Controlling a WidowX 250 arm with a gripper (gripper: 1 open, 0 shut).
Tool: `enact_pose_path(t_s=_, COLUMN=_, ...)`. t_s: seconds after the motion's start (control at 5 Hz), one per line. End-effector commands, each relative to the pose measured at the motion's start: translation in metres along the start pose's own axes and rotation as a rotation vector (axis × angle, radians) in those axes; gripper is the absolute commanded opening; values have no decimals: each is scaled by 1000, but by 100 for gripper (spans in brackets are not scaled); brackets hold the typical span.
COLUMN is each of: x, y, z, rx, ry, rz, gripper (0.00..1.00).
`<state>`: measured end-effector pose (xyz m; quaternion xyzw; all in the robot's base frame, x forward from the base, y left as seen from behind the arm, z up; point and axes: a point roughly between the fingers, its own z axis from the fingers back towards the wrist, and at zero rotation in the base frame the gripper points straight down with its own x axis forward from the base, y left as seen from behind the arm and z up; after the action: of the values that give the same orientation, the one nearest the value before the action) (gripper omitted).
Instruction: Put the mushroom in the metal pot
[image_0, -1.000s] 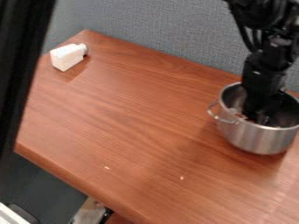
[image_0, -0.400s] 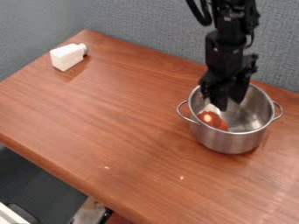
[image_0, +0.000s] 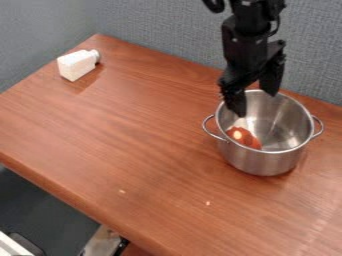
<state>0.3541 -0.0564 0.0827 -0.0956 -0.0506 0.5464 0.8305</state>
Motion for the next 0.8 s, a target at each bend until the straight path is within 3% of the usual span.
enact_pose_path(t_s=0.0, x=8, y=1, z=27, rx=-91, ry=-25, rz=5, gripper=100)
enact_pose_path(t_s=0.6, x=9, y=27, z=38, rx=44, ry=-129, rz=-205, gripper=100)
